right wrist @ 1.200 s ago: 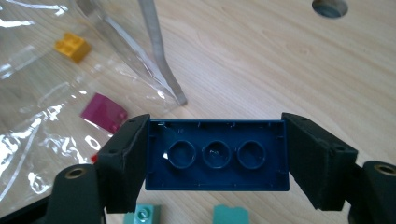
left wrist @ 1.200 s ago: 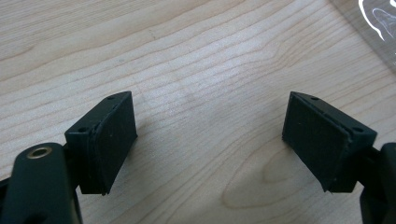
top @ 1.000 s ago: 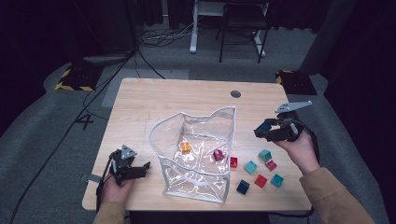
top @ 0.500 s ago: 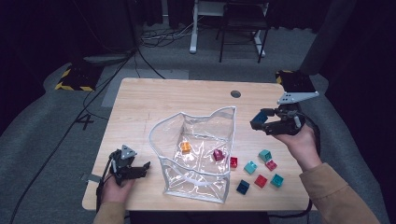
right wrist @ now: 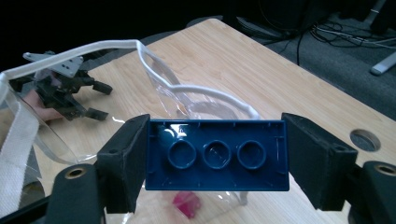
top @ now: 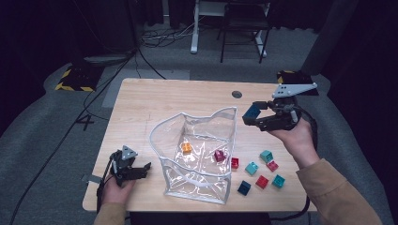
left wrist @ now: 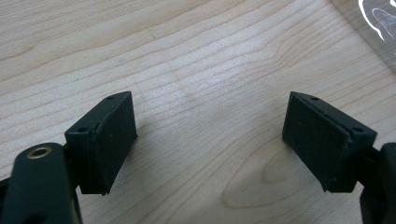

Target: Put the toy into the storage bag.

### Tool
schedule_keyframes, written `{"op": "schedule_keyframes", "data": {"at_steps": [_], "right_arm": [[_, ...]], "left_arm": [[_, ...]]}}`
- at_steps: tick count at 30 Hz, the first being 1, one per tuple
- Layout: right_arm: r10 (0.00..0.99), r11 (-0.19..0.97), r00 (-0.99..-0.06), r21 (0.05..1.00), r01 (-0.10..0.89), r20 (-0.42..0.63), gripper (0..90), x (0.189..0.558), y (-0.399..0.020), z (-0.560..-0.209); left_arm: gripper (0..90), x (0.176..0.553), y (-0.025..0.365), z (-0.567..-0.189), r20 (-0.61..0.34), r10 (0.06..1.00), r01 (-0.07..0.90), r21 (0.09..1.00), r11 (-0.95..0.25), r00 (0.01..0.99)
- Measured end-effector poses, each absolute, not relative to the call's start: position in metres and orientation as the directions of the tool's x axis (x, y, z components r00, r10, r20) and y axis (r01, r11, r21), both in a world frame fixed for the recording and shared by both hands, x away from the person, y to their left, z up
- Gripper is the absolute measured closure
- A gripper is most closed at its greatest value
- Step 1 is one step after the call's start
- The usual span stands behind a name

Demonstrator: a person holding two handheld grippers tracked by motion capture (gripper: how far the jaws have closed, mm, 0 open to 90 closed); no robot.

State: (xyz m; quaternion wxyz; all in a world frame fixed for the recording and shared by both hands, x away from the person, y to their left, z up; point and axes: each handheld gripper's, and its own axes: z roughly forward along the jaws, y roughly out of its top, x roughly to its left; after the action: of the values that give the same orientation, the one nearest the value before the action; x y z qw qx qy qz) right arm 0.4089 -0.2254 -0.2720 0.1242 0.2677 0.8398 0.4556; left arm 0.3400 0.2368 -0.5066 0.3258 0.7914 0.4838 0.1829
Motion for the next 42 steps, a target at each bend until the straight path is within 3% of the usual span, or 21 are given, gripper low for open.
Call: {"op": "schedule_keyframes", "data": {"at_steps": [28, 42], "right_arm": [[0.430, 0.517, -0.903, 0.819, 0.249, 0.003, 27.5, 0.399, -0.146, -0.256], [0.419, 0.604, -0.907, 0.737, 0.305, 0.031, 27.4, 0.407, -0.115, -0.292]], "left_arm": [[17.6, 0.341, 0.237, -0.506, -0.026, 0.883, 0.646, 0.692, -0.323, 0.468], [17.5, 0.341, 0.237, -0.506, -0.027, 0.883, 0.646, 0.692, -0.321, 0.468]]}}
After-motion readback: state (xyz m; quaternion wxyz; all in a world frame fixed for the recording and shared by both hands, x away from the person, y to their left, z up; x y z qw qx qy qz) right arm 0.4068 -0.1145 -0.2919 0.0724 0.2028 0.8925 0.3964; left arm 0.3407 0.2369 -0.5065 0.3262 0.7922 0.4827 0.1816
